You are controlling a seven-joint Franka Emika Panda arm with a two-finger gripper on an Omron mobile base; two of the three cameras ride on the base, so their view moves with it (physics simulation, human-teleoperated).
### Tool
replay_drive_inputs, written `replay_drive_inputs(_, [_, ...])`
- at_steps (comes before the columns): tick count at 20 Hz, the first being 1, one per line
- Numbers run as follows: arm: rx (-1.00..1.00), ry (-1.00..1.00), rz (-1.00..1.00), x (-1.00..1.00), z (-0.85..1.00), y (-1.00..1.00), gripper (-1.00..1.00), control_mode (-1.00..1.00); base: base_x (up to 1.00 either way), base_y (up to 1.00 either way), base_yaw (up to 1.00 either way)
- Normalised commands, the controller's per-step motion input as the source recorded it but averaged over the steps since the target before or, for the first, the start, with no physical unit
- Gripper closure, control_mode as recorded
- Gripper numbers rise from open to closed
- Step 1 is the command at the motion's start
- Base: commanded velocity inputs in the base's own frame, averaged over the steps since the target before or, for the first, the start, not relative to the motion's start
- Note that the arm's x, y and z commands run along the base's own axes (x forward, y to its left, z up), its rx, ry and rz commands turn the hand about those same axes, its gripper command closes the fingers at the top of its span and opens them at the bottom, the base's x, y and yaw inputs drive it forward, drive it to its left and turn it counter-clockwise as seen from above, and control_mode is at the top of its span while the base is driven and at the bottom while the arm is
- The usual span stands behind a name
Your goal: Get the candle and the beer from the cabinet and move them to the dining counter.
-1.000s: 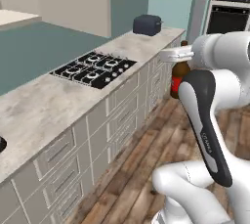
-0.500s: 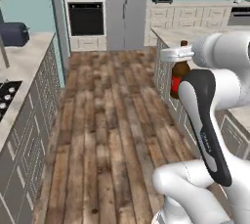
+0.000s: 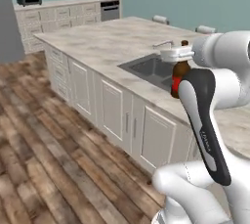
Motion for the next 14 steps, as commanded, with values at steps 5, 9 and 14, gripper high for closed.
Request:
replay_drive_inputs(5, [0.0,0.0,0.0,0.0,0.0,0.0,1.0,1.0,0.0,0.25,-0.78])
replay_drive_inputs(9, [0.0,0.0,0.0,0.0,0.0,0.0,1.0,1.0,0.0,0.03,-0.86])
replay_drive_inputs(14, [0.0,0.0,0.0,0.0,0.0,0.0,1.0,1.0,0.0,0.0,-0.87])
